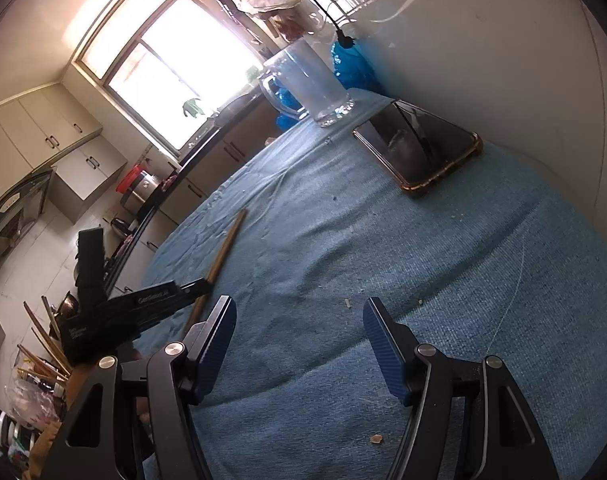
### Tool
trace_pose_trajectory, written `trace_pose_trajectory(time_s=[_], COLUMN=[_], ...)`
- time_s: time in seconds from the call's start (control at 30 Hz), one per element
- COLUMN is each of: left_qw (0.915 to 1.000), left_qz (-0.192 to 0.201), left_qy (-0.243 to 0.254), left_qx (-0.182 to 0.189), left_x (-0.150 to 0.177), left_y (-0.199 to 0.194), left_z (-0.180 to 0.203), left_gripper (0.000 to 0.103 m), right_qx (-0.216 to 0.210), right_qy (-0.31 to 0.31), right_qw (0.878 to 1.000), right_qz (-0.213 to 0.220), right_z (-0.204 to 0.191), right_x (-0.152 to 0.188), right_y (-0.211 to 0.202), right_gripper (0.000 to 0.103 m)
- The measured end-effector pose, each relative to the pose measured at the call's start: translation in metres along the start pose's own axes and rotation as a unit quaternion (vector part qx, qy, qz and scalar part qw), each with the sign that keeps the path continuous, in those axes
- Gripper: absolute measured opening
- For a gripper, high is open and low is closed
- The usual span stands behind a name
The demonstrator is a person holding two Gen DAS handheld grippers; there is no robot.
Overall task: Organize utensils
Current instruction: 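Close the left tool on a chopstick while the right tool grasps another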
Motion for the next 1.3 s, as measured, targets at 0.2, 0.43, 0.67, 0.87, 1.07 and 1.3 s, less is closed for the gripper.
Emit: trace_pose_trajectory(time_s=[0.2, 0.43, 0.67, 0.87, 1.07, 1.3], left_qw=[0.9969, 0.9949, 0.9962, 0.9964, 0.9956, 0.9954], left_qz=[-0.055, -0.066, -0.038, -0.03, -0.021, -0.01], left_qy=[-0.034, -0.019, -0.071, -0.076, -0.077, -0.081], left_qx=[0.045, 0.074, 0.032, 0.023, 0.048, 0.05], left_x=[0.038, 0.089, 0.084, 0.097, 0.106, 0.105], left_y=[-0.027, -0.061, -0.074, -0.087, -0.107, -0.122], left_z=[0.0, 0.003, -0.052, -0.07, -0.079, -0.098], left_gripper=[0.013, 0.015, 0.019, 0.018, 0.019, 0.019], right_qx=[0.01, 0.02, 0.036, 0.028, -0.003, 0.074], right_qy=[0.005, 0.005, -0.005, -0.091, -0.172, -0.237], right_qw=[1.0, 1.0, 0.999, 0.992, 0.975, 0.952], right_qz=[-0.011, -0.017, -0.022, -0.078, -0.139, -0.178], right_z=[0.003, 0.003, 0.0, -0.054, -0.121, -0.148], right_x=[0.003, 0.003, 0.004, 0.017, 0.029, 0.036], right_y=[0.004, 0.006, 0.007, 0.019, 0.062, 0.112], right_gripper=[0.07, 0.07, 0.071, 0.071, 0.049, 0.03])
Point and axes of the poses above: each gripper's, at about its wrist camera, not at the fingertips, and y roughly the way its jaws point, z to its right, x to its underside, the point moved 6 cm from there along y, roughly the way its jaws point, and after that the axes turned 7 degrees about -y, right-handed, at the moved point
